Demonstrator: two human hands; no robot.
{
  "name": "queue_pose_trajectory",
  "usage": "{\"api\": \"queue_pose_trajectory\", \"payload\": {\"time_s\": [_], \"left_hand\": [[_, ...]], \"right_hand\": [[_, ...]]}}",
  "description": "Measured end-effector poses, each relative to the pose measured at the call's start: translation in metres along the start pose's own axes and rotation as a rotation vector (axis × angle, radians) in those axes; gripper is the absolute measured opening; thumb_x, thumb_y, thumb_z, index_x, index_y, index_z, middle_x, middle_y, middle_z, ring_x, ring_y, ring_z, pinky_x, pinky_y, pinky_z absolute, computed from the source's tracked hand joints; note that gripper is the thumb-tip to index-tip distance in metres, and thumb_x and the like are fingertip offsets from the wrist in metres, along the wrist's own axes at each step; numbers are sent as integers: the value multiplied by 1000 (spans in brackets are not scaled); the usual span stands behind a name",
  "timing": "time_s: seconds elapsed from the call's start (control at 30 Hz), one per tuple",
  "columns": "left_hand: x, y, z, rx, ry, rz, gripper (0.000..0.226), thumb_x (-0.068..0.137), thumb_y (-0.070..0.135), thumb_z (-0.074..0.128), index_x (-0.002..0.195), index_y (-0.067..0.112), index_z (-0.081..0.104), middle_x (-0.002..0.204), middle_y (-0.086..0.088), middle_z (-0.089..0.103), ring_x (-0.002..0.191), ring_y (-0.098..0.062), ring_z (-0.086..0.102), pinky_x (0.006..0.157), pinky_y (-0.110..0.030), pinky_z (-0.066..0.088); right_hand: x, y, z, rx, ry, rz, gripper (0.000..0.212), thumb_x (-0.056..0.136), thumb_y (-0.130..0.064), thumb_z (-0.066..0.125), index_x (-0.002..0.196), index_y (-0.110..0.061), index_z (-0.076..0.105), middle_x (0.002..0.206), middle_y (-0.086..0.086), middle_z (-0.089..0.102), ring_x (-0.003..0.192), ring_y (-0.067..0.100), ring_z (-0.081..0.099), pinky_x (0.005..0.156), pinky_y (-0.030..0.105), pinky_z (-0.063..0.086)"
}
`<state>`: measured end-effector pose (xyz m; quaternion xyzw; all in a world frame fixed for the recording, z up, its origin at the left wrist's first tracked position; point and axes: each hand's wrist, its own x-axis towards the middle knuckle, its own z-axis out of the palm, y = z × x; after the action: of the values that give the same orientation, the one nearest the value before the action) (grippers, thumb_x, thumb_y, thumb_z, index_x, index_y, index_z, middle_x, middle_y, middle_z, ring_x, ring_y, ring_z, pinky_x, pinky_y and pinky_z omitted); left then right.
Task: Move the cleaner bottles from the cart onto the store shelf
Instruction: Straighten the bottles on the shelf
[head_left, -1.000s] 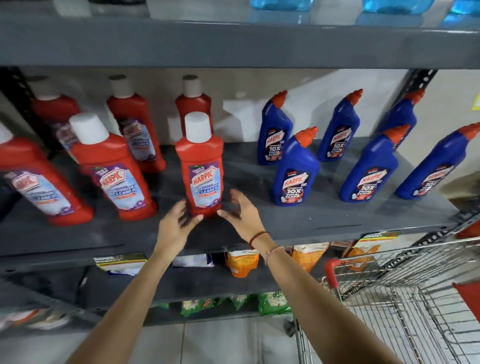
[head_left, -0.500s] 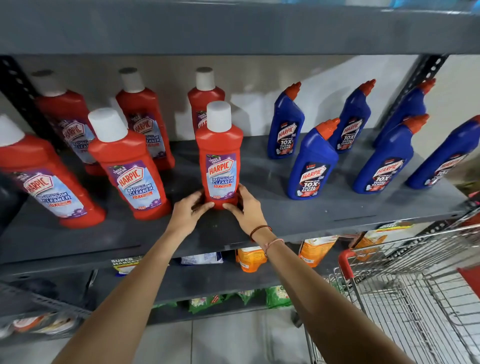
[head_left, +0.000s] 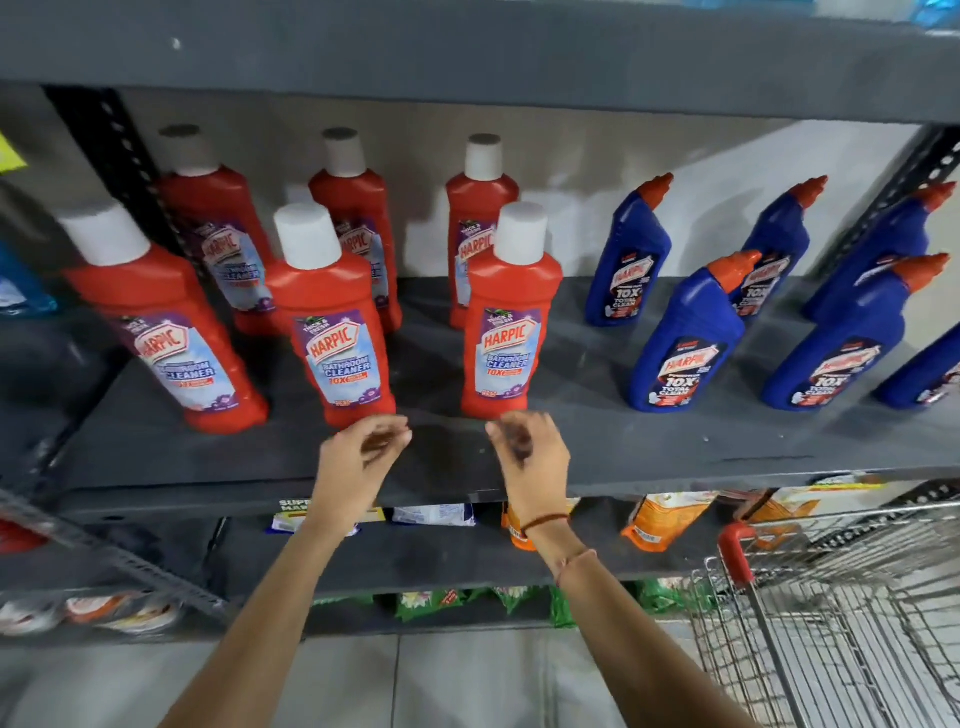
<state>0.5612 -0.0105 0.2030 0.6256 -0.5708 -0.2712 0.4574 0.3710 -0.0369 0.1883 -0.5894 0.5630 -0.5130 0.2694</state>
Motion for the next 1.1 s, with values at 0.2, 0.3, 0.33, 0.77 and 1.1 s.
{"api": "queue_pose_trajectory", "payload": {"time_s": [0.2, 0.3, 0.33, 0.77, 1.1], "left_hand": [[6, -29, -53, 59, 251, -33, 38, 77, 14, 72, 111, 6, 57, 106, -2, 62, 92, 0, 59, 80, -11, 46], [22, -28, -44, 75, 57, -31, 55, 78, 10, 70, 128, 2, 48, 122, -4, 55, 109, -13, 52, 90, -16, 41], [27, -28, -38, 82, 37, -16, 53, 78, 8, 69, 126, 0, 49, 122, -8, 58, 109, -14, 52, 90, -14, 40], [48, -40, -69, 24, -84, -168, 59, 77, 10, 70, 130, 0, 46, 130, -20, 55, 118, -18, 51, 98, -27, 39], [45, -32, -66, 23, -85, -182, 60, 80, 9, 67, 133, 0, 41, 134, -19, 52, 119, -16, 48, 97, -25, 37]], "right_hand": [[5, -32, 57, 18, -417, -28, 48, 81, -18, 69, 125, -8, 52, 115, 8, 55, 100, 16, 58, 88, 12, 46], [24, -35, 79, -20, -516, 24, 73, 81, -22, 69, 141, -5, 32, 138, 17, 46, 126, 27, 48, 109, 37, 39], [29, -33, 80, -45, -541, 22, 74, 81, -23, 69, 141, -5, 29, 140, 18, 45, 129, 29, 45, 110, 41, 38], [22, -43, 112, -59, -536, -33, 52, 85, -20, 65, 128, -3, 43, 129, 17, 56, 121, 28, 52, 103, 35, 43], [20, -46, 111, -86, -545, 21, 57, 85, -24, 64, 134, -6, 40, 134, 15, 53, 125, 27, 50, 105, 36, 41]]}}
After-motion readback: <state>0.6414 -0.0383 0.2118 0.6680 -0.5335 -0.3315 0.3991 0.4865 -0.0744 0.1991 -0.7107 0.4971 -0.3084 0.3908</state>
